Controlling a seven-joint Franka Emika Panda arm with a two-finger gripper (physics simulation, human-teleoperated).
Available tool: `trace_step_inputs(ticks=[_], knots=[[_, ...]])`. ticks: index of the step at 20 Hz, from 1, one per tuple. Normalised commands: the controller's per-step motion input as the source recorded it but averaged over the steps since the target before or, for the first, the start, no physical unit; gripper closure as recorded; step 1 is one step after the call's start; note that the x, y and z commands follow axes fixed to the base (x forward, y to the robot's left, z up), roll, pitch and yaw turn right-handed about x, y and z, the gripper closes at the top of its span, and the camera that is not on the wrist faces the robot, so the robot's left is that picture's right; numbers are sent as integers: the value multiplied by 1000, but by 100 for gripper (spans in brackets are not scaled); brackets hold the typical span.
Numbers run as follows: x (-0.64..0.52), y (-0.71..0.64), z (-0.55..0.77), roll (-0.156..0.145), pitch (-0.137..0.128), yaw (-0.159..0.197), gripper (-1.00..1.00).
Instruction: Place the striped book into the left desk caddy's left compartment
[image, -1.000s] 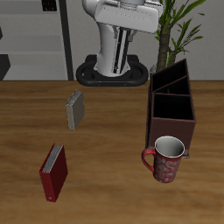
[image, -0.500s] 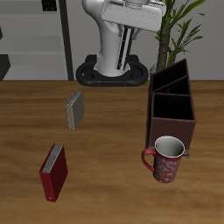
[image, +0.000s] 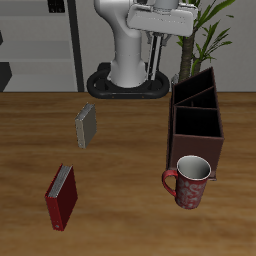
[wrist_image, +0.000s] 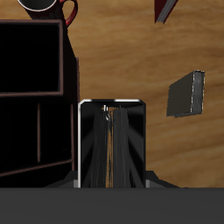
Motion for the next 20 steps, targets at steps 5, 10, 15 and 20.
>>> trace_step_inputs(ticks=[5,10,15,20], knots=[[-419,271,-129,26,10,11,100],[-278,221,-90,53,-6,41,100],[-52,138,-181,0,33,-1,100],[-37,193,-189,35,29,12,100]])
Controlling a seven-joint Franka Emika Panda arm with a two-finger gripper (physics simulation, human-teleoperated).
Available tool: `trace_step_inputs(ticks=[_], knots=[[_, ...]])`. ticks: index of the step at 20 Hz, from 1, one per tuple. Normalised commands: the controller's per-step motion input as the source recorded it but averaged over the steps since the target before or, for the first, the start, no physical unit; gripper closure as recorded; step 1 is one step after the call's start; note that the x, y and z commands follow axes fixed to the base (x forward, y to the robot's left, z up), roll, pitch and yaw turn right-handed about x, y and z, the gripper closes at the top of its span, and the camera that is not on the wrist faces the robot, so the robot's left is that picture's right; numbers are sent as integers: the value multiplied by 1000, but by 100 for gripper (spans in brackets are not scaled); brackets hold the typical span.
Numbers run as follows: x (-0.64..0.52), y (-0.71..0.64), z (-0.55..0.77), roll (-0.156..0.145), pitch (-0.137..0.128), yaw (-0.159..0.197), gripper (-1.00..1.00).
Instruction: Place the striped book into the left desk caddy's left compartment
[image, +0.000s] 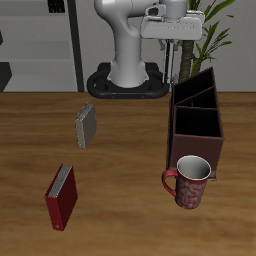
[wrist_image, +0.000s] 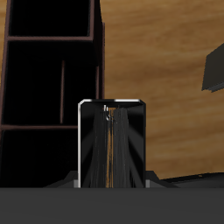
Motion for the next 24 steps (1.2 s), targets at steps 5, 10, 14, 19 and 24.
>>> trace_step_inputs(ticks=[5,10,14,19,24], knots=[[-104,202,-112,10,-5,-18,100],[-164,240,-38,41,21,-15,100],[-171,185,-4,44,-12,11,100],[-15,269,-54,41,10,-8,100],[-5,228,-51,45,9,2,100]])
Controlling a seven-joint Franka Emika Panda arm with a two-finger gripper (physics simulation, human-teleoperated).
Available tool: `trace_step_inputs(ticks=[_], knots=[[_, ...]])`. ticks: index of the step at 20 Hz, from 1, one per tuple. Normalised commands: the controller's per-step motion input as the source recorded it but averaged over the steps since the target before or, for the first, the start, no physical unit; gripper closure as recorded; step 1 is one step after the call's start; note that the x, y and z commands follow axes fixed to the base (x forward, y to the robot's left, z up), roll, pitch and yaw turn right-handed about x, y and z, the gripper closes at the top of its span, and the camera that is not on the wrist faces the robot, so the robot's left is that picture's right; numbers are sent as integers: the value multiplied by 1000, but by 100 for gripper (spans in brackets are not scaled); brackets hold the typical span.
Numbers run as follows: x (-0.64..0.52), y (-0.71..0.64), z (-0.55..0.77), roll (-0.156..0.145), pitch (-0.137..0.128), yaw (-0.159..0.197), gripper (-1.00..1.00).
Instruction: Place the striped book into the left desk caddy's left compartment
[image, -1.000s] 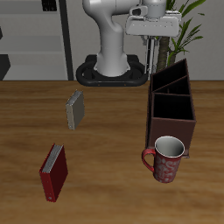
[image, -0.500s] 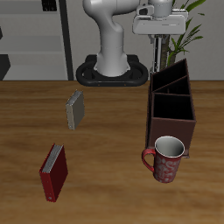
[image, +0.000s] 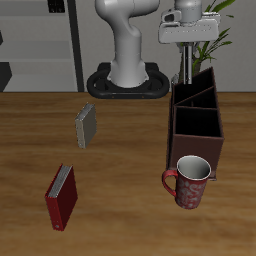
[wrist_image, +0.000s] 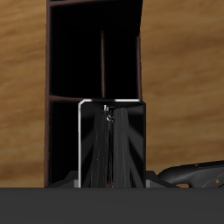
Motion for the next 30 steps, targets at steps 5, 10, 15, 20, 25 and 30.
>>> trace_step_inputs(ticks=[5,10,15,20,25,30], knots=[[41,223,-165,34,9,11,100],[20,246,-212,49,35,-12,100],[-50,188,-128,38,8,-6,100],[93,31,-209,2,36,-5,100],[149,-41,-258,-17,39,11,100],[120,-56,-214,-4,61,-13,100]])
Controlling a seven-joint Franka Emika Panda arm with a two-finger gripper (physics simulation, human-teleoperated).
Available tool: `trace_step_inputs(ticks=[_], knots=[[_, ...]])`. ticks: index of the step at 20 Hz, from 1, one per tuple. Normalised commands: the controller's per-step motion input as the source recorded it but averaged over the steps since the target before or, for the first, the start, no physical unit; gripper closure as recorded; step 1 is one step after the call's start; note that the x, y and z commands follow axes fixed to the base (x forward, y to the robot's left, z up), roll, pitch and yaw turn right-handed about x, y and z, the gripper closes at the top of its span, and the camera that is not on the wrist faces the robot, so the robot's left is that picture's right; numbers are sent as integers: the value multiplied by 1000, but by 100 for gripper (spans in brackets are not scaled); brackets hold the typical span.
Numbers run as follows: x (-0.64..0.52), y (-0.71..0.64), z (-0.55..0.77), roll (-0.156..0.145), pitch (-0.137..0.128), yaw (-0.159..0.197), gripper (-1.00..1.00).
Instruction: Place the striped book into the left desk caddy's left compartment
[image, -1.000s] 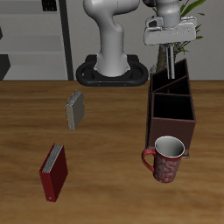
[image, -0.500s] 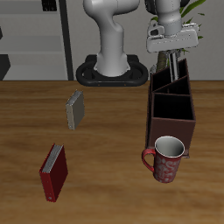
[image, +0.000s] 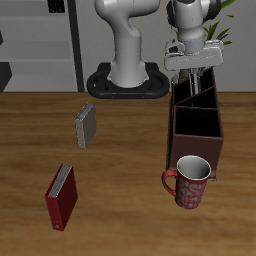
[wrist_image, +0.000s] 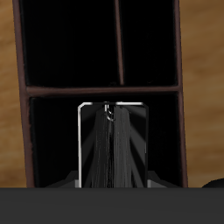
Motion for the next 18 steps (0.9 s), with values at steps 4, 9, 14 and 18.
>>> trace_step_inputs(ticks=[4,9,14,18], knots=[[85,-25,-123,31,50,2,-100],[40,-53,-102,-10,21,3,-100],[74,-62,-64,-8,31,-8,-100],[93,-239,100,-18,4,-9,-100]])
